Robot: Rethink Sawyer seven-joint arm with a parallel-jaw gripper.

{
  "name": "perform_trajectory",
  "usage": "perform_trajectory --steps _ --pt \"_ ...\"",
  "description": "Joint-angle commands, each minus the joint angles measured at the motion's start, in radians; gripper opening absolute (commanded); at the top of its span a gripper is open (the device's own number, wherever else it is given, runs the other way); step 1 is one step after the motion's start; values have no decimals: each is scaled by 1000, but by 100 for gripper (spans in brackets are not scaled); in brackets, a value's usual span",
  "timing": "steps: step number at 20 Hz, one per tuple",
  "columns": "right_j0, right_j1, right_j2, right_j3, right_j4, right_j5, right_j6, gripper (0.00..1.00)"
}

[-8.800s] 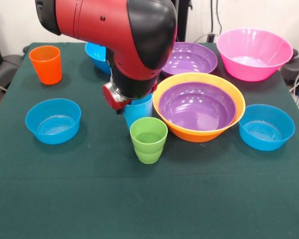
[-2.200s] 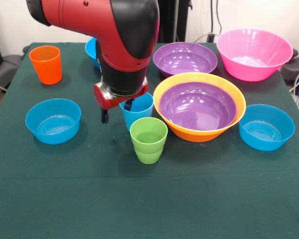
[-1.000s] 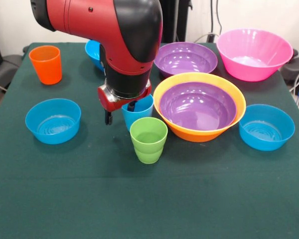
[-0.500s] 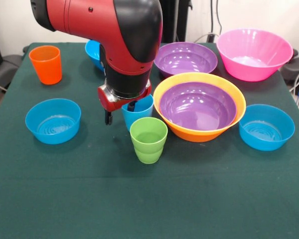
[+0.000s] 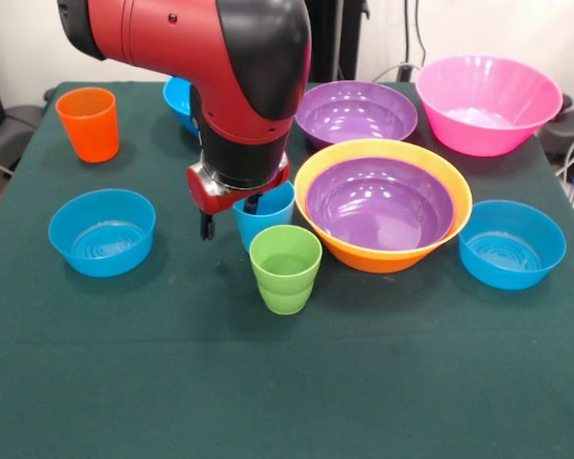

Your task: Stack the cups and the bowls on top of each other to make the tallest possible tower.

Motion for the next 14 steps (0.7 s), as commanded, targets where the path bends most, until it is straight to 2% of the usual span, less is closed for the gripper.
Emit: perform_trajectory --steps 1,14 --pt "-17 13 89 -4 -45 -2 29 100" --pt "-32 14 96 0 -54 -8 4 100"
